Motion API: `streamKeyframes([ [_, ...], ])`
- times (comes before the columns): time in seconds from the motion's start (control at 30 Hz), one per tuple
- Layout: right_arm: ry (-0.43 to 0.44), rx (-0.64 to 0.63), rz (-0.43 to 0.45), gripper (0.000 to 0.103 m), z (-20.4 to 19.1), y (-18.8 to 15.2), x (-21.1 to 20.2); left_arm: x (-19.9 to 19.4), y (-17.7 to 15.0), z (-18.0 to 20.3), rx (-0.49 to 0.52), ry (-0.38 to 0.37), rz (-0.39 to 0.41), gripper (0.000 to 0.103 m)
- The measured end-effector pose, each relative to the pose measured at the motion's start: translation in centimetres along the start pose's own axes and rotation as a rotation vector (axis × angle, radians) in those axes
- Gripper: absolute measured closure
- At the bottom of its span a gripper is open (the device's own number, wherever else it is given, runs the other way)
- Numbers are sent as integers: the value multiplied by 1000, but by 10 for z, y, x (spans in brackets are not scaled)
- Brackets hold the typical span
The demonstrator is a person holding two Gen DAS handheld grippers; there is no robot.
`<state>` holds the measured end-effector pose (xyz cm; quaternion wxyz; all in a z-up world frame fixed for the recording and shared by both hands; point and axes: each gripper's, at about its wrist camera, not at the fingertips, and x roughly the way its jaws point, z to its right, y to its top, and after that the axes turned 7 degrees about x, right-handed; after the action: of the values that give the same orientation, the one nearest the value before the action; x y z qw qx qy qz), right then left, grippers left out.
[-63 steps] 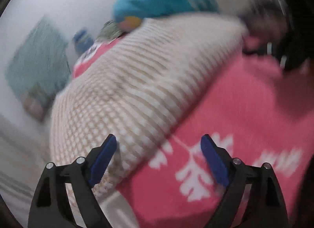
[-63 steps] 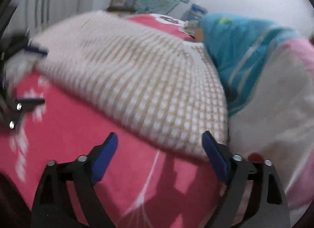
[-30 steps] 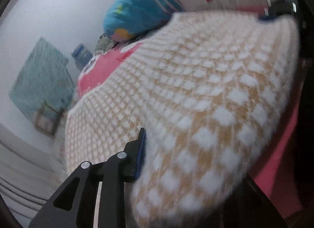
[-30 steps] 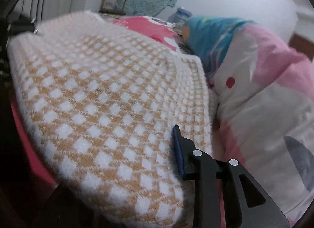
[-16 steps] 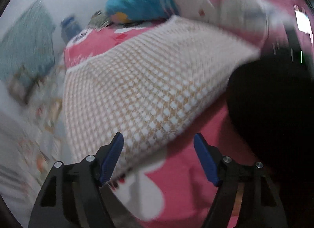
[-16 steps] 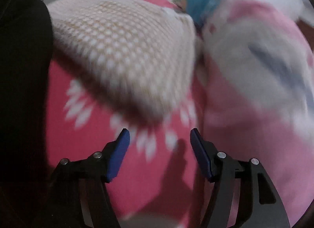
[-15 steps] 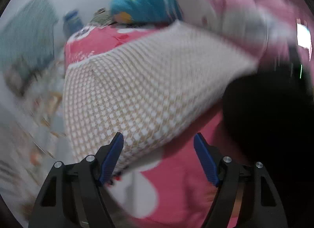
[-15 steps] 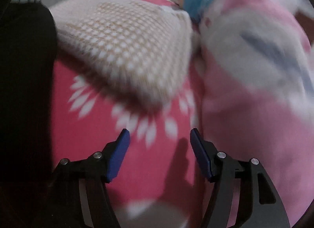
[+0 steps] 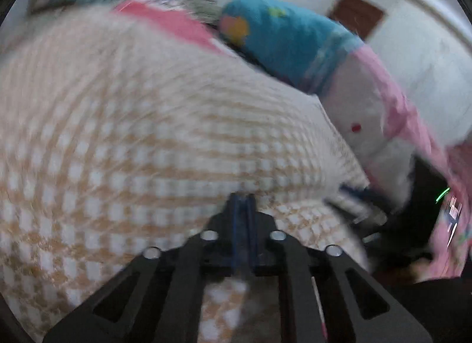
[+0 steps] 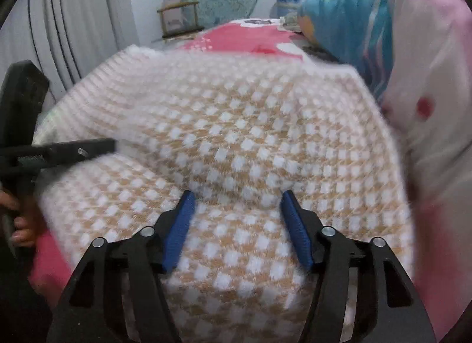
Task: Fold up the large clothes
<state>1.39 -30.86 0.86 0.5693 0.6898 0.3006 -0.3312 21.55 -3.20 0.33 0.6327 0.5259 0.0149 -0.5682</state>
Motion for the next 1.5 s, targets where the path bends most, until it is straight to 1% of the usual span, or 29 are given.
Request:
streamKeyframes([
  [0.07, 7, 11, -17, 46, -1, 5, -8, -1, 1, 7, 47, 38, 13, 98],
  [0.2, 10, -5, -12, 46, 8, -2, -19, -2, 6, 35, 201, 170, -36, 98],
  [0.3, 9, -6, -2, 46, 18, -30, -47, -8, -2, 45, 283, 225, -35, 98],
  [0.33, -12, -7, -2, 46, 20, -39, -57, -13, -7, 43, 286, 221, -29, 98],
  [0.4, -70, 2, -4, 46, 30, -47, -68, -27, -14, 25, 219, 216, -25, 98],
  [0.47, -100, 68, -13, 46, 49, -64, -87, -40, -23, 1, 134, 173, -38, 98],
  [0.5, -137, 92, -36, 46, 58, -70, -91, -46, -27, -7, 108, 177, -40, 98],
  [0.53, -110, 113, -49, 46, 65, -73, -96, -53, -29, -10, 92, 194, -44, 98],
  [0.57, -116, 125, -55, 50, 67, -77, -107, -58, -28, -8, 85, 224, -51, 99],
  [0.6, -152, 124, -53, 53, 63, -77, -118, -62, -25, -2, 72, 267, -56, 99],
  [0.63, -174, 117, -31, 57, 55, -75, -132, -66, -23, 5, 71, 296, -54, 100],
  [0.67, -154, 109, 11, 58, 48, -71, -144, -70, -18, 17, 91, 323, -33, 98],
  [0.7, -121, 104, 50, 58, 44, -68, -153, -76, -11, 29, 113, 315, 17, 95],
  [0.77, -46, 92, 139, 58, 28, -52, -172, -80, 2, 47, 140, 257, 82, 93],
  [0.83, 25, 82, 166, 58, 20, -29, -169, -74, 22, 63, 170, 197, 122, 83],
  [0.9, 56, 71, 173, 58, 18, -11, -156, -60, 39, 72, 197, 169, 142, 70],
  [0.97, 45, 73, 150, 58, 15, 1, -142, -40, 55, 75, 206, 140, 142, 68],
  [1.03, 65, 94, 144, 58, 24, 21, -118, -23, 68, 73, 195, 113, 131, 68],
  [1.07, 100, 114, 137, 58, 29, 28, -111, -14, 75, 69, 179, 84, 119, 64],
  [1.1, 137, 143, 114, 58, 35, 38, -95, -9, 80, 64, 163, 65, 107, 55],
  [1.13, 144, 178, 67, 57, 41, 48, -69, 4, 85, 53, 124, 20, 70, 50],
  [1.17, 113, 213, 5, 56, 44, 50, -46, 19, 90, 40, 70, -19, 26, 43],
  [1.2, 104, 249, -51, 56, 56, 47, -27, 33, 89, 24, 9, -67, -13, 42],
  [1.23, 137, 294, -48, 56, 66, 40, -20, 39, 87, 11, -37, -114, -14, 43],
  [1.27, 161, 327, -45, 56, 72, 40, -21, 40, 86, -5, -100, -144, 3, 63],
  [1.3, 178, 348, -42, 56, 77, 37, -25, 37, 84, -16, -147, -142, 14, 99],
  [1.33, 166, 340, -41, 56, 79, 34, -31, 35, 78, -36, -210, -107, 17, 99],
  [1.4, 150, 317, -37, 56, 80, 26, -39, 26, 67, -69, -284, -135, 29, 99],
  [1.5, 121, 316, -39, 56, 85, 17, -52, 12, 70, -65, -221, -32, 24, 99],
])
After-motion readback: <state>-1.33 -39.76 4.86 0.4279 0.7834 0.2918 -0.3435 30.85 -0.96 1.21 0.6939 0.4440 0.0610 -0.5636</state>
